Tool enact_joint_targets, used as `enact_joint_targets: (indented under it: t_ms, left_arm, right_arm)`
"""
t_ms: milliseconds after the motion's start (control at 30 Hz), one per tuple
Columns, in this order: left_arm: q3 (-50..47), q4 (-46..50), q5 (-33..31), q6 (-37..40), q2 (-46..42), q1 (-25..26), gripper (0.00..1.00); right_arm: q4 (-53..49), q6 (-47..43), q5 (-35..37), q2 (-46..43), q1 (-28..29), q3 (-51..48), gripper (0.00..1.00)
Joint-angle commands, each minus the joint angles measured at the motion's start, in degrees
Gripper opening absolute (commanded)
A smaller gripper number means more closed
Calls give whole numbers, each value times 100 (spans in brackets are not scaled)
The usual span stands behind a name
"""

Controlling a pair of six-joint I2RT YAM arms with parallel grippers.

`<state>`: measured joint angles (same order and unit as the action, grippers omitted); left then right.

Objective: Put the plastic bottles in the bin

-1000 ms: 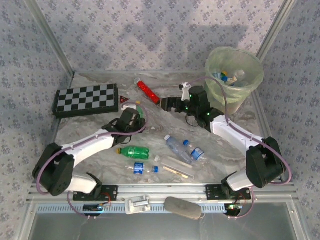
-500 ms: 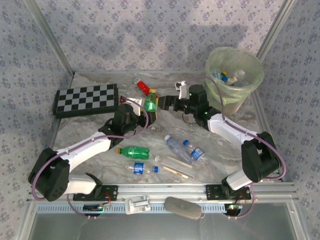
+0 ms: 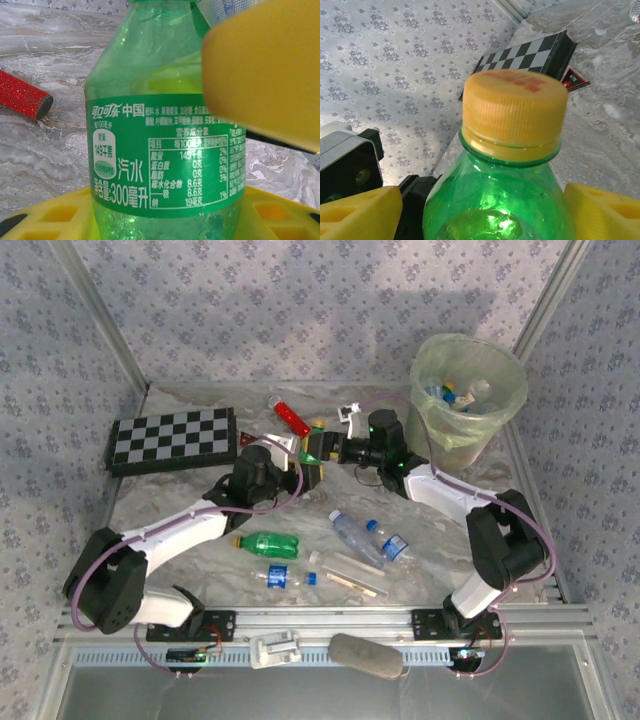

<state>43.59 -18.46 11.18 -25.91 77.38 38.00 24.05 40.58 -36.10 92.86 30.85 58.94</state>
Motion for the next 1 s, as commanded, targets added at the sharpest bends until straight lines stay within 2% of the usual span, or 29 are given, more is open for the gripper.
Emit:
enact_joint_targets:
  t_ms: [0,200,300,433,533,700,867,967]
  left_arm:
    - [280,-313,95,121,28,32,52]
    - [275,-307,99,126,18,31,55]
    - [271,-285,61,128,-3,32,64]
    - [197,-258,-52,80,-64,28,78]
    - [94,-253,-184,21,-173,32,86]
    - [-168,-238,-625,-208,-427,-4,89]
    - [-354,78,-1352,-722,-623,-251,93]
    - [-413,200,-1441,-1100,-608,-524,100]
  right_arm:
    - [214,197,-212,150,48,171,83]
    - [162,196,-249,211,49,230,68]
    - [136,162,-209,213,21,235,58]
    - [33,39,-144,193,-48,265,53]
    - [-246,-178,-5,142,-101,320,53]
    - [-1009,-753,468,-49,-209,420,53]
    - [-2386,-1780,1318,-454,-239,828,54]
    - [-3300,-2461,2029,-766,-257,1295,54]
